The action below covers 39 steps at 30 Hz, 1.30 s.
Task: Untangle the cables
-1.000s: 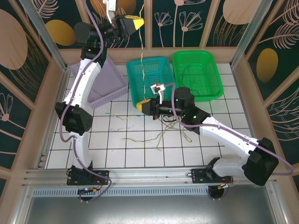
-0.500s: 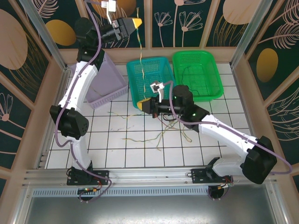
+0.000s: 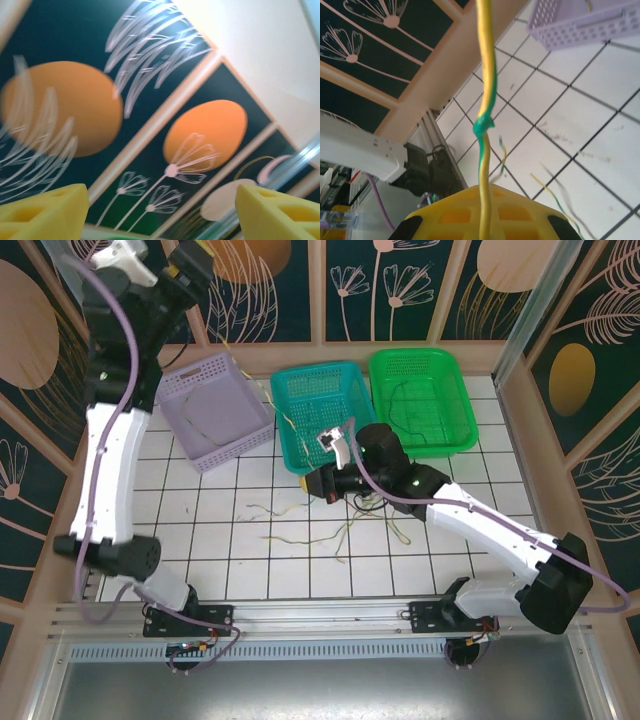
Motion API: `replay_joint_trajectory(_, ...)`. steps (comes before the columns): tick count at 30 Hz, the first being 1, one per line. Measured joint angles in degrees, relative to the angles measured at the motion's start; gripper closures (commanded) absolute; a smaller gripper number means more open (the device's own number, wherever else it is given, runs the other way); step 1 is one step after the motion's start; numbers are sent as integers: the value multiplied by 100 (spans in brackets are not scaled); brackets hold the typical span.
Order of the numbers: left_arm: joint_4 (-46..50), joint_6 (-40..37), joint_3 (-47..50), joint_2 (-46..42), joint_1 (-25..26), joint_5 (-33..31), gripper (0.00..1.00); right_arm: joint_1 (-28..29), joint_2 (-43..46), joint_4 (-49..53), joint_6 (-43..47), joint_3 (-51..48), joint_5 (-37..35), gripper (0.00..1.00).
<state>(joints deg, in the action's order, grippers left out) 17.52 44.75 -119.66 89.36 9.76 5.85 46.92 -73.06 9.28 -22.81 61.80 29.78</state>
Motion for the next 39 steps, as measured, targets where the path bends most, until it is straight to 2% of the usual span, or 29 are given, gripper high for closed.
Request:
replay_joint_trajectory(4,260,634,1714,-1318,0,-361,34,-103,-229,-227,-26,160,-291,100)
replay_joint_trajectory(8,356,1744,3528,-2277,114,-315,35,-238,-466,-673,-256,160,-754,100)
replay_joint_trajectory(11,450,2599,4450,-2590,402,-232,33,-273,-579,-1167,-452,157,-1143,100)
replay_joint_trajectory(19,323,4496,5877,-2876,1423,-11,24,-273,-728,-2277,-922,157,-1692,100)
replay_joint_trajectory(24,-92,5106,6033,-2540,1908,35,26,-260,-754,-2643,-1213,74,-1823,100)
replay_joint_trajectory(30,-404,5431,5987,-2041,2280,76,52,-256,-752,-2793,-1412,-37,-1886,100)
replay_joint_trajectory(31,-479,5466,5987,-1996,2299,79,60,-256,-748,-2802,-1453,-59,-1888,100)
replay_joint_trajectory(34,-673,5482,5976,-1862,2317,57,99,-254,-721,-2844,-1556,-133,-1895,100)
replay_joint_trajectory(37,-767,5359,5934,-1740,2328,31,100,-251,-634,-2839,-1637,-236,-1912,100)
replay_joint_trajectory(39,-758,5261,5895,-1725,2343,33,100,-256,-590,-2806,-1670,-245,-1932,86)
